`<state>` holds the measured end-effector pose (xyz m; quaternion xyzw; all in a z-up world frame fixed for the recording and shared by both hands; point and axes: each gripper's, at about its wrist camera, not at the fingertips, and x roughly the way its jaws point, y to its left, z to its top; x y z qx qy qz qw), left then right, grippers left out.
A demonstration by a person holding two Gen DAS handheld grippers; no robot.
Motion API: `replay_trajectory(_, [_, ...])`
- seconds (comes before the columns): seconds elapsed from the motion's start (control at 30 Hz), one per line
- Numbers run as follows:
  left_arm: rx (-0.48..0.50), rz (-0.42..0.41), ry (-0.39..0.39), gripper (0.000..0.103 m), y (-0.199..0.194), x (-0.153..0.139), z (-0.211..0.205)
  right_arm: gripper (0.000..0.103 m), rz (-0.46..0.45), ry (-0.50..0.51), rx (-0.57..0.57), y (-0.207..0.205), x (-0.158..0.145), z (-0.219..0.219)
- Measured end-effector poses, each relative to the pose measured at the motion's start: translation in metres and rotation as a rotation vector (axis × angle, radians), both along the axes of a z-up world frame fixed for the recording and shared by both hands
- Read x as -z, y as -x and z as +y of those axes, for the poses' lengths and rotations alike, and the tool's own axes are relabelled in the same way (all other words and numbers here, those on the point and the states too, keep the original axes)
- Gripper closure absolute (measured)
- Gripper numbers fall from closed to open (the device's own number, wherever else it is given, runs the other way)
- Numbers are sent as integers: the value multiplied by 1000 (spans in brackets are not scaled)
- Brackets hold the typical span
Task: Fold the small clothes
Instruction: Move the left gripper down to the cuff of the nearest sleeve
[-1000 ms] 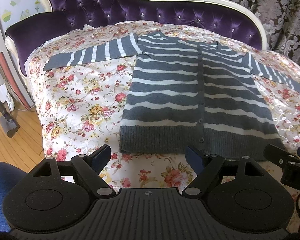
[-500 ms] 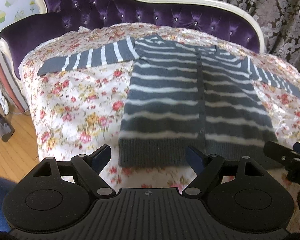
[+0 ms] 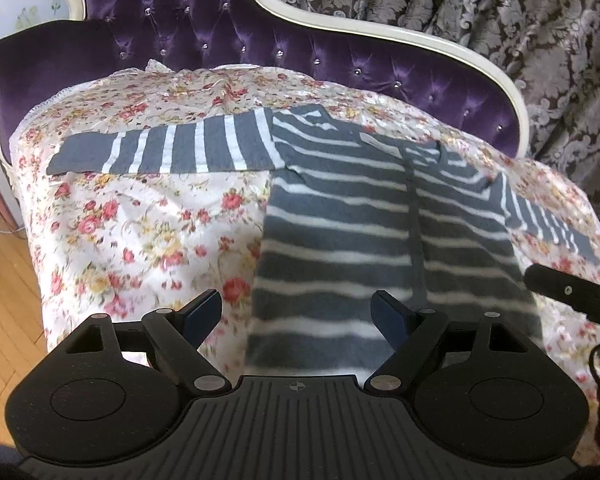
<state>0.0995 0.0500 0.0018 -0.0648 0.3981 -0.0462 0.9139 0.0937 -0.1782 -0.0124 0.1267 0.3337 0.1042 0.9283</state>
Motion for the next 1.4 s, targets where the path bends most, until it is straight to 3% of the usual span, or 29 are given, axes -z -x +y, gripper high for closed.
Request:
replay_trajectory(0.2, [2, -14, 1, 20, -33, -2, 15, 1, -29, -19, -40, -45, -5, 3])
replay_trajectory(0.4, [-34, -63, 71, 8, -70, -11, 46, 1, -84, -40, -32, -87, -7, 0])
replay_trajectory(0.67, [-150, -106, 94, 0, -117, -11, 91, 0, -49, -87, 11, -135, 14, -10])
replay_trajectory(0.83, [-233, -101, 137, 0, -145, 8, 128, 1, -4, -139, 11, -143, 40, -19])
replay_trajectory(1.1, [-389, -121, 218, 0, -168, 29, 188, 0, -8, -223, -1, -149, 53, -18])
replay_trajectory(1.4, [-437, -75, 314, 0, -178, 41, 220, 0, 9, -257, -55, -151, 59, -6])
